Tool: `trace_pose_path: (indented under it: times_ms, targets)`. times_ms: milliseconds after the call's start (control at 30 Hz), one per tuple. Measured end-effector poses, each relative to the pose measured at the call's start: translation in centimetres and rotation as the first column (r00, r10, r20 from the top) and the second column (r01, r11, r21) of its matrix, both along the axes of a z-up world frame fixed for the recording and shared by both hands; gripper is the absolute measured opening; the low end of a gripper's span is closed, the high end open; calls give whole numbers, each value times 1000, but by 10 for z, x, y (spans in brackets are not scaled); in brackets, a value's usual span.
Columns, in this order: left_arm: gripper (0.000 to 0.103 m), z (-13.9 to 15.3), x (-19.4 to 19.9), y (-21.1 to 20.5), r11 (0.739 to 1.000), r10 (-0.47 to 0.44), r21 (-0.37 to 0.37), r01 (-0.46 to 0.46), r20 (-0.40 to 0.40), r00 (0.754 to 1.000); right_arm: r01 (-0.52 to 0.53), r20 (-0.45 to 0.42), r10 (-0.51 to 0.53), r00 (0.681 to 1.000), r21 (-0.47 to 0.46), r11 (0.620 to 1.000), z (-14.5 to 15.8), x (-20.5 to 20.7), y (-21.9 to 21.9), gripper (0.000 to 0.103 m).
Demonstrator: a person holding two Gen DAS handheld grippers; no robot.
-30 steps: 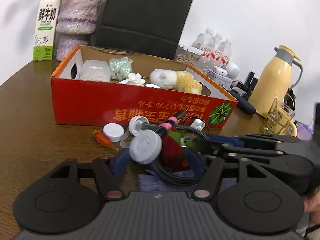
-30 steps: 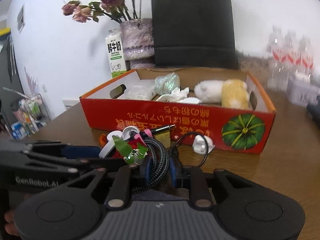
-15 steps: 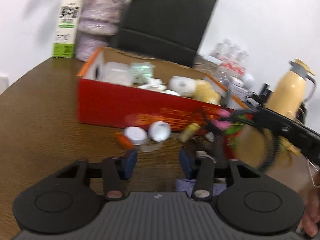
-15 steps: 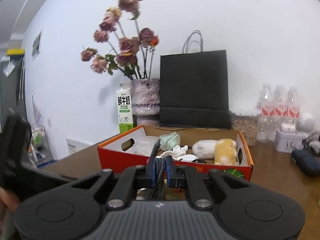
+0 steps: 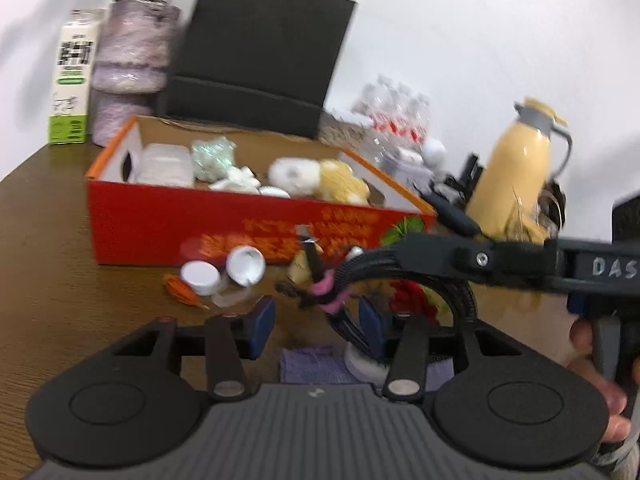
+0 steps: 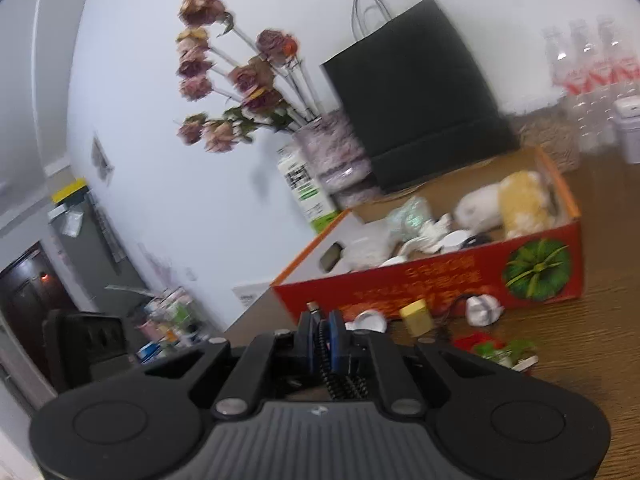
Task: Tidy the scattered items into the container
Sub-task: 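Grasp the white round puck with the right tool while left tool holds the cable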
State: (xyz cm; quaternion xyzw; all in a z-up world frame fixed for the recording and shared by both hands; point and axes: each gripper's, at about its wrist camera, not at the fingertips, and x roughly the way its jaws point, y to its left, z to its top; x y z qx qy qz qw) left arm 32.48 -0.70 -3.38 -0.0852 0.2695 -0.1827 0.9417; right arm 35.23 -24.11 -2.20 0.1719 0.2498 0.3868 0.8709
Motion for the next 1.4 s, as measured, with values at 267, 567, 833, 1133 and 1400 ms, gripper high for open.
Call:
trace_pose_path:
  times_ms: [267,567,833,1133,1400]
  targets:
    - [49,-7,-3,-19,985,-17,175,10,38,999,-123,-49,118,992,-112,986,-5,-6,25,23]
    - [0,3,-12,-10,991,6,135,-21,110,994,-92,-86,89,992,-39,995,-1,0,2,38]
    - [13,6,0,6,999,-50,3,50,-5,999,44,-38,-52,998,-203,978,-2,4,-18,46]
    - [42,-8,27,-30,997,-43,56,53,-160,986,119,-43,-138,989,-305,945,-10,11,-20,45]
    - [16,-3,14,-11,998,24,55,-19,-89,996,154,-60,-178,982,-289,945,-11,15,-30,45]
